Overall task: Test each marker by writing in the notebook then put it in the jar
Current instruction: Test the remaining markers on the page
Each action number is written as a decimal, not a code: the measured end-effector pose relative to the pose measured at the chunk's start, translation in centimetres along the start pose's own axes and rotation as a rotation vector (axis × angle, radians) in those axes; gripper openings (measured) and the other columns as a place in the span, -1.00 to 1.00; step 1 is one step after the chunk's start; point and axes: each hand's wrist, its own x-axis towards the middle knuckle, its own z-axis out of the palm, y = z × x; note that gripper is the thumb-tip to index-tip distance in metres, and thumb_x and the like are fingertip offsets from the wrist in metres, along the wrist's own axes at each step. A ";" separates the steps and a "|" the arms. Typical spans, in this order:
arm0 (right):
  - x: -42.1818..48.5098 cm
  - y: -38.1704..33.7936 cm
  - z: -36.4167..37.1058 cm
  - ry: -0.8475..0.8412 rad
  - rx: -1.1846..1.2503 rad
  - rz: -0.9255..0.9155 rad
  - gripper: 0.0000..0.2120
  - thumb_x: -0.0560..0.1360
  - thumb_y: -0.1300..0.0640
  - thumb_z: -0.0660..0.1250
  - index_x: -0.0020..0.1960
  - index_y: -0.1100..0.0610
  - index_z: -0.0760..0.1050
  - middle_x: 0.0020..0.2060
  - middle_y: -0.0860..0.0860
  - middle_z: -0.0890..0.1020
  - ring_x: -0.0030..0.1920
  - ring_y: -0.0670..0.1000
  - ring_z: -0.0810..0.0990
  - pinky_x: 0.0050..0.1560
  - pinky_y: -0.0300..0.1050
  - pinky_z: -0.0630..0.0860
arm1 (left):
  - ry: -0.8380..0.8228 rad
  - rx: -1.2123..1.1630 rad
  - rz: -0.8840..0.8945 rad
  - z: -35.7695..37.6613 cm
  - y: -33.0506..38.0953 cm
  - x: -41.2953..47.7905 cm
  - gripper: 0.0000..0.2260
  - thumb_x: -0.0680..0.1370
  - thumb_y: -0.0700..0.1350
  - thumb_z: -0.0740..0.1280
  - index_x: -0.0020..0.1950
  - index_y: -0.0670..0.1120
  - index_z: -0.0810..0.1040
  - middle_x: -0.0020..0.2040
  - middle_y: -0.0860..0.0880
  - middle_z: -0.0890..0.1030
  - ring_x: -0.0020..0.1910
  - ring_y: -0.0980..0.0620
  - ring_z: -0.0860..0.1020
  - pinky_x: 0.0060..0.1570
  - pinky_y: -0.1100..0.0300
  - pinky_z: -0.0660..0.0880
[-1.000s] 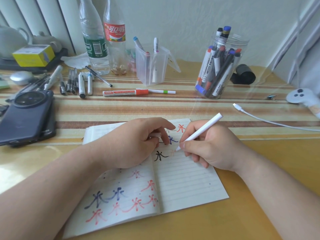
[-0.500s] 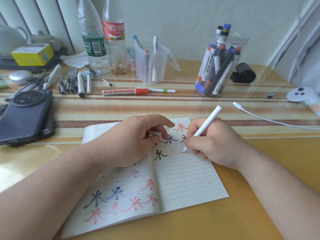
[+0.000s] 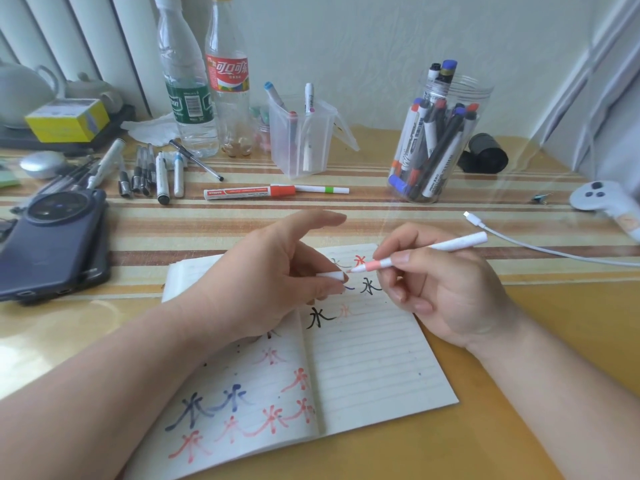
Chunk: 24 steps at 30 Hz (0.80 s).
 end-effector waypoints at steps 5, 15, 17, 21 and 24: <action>0.1 -0.1 0.0 0.037 0.033 -0.008 -0.80 0.37 0.28 0.20 -0.27 0.20 0.60 -0.46 0.16 0.50 -0.50 0.07 0.37 -0.55 -0.24 0.04 | 0.020 -0.011 0.014 0.0 0.2 -0.1 -0.54 0.45 -0.10 0.55 0.22 0.26 0.48 -0.19 0.17 0.72 -0.25 0.16 0.67 -0.11 0.20 0.59; -0.1 0.0 0.2 -0.012 -0.018 0.025 -0.87 0.40 0.28 0.24 -0.22 0.17 0.56 -0.42 0.19 0.51 -0.48 0.08 0.41 -0.56 -0.28 0.13 | 0.022 0.026 0.043 0.2 0.2 -0.3 -0.62 0.43 -0.02 0.54 0.18 0.23 0.53 -0.19 0.21 0.72 -0.27 0.06 0.66 -0.19 0.05 0.58; -0.2 0.0 0.4 -0.017 -0.009 0.018 -0.94 0.42 0.29 0.28 -0.17 0.19 0.52 -0.38 0.23 0.56 -0.46 0.12 0.48 -0.57 -0.27 0.20 | 0.030 0.054 0.054 0.4 0.2 -0.3 -0.66 0.43 0.00 0.53 0.15 0.22 0.54 -0.17 0.25 0.71 -0.28 0.04 0.65 -0.20 0.02 0.57; -0.3 0.1 0.6 -0.062 -0.064 -0.066 -0.95 0.49 0.30 0.35 -0.14 0.29 0.53 -0.26 0.28 0.65 -0.36 0.19 0.61 -0.57 -0.21 0.37 | 0.100 0.180 0.092 0.2 -0.1 -0.3 -0.86 0.47 0.05 0.49 0.00 0.18 0.62 -0.23 0.31 0.66 -0.26 0.11 0.63 -0.25 0.19 0.53; -0.3 0.1 0.8 -0.035 -0.110 -0.109 -0.93 0.48 0.25 0.41 -0.14 0.26 0.61 -0.27 0.29 0.65 -0.37 0.16 0.62 -0.54 -0.20 0.40 | 0.130 0.329 0.165 0.1 -0.6 0.0 -0.87 0.51 0.13 0.43 -0.14 0.11 0.67 -0.28 0.26 0.55 -0.32 0.20 0.50 -0.34 0.41 0.35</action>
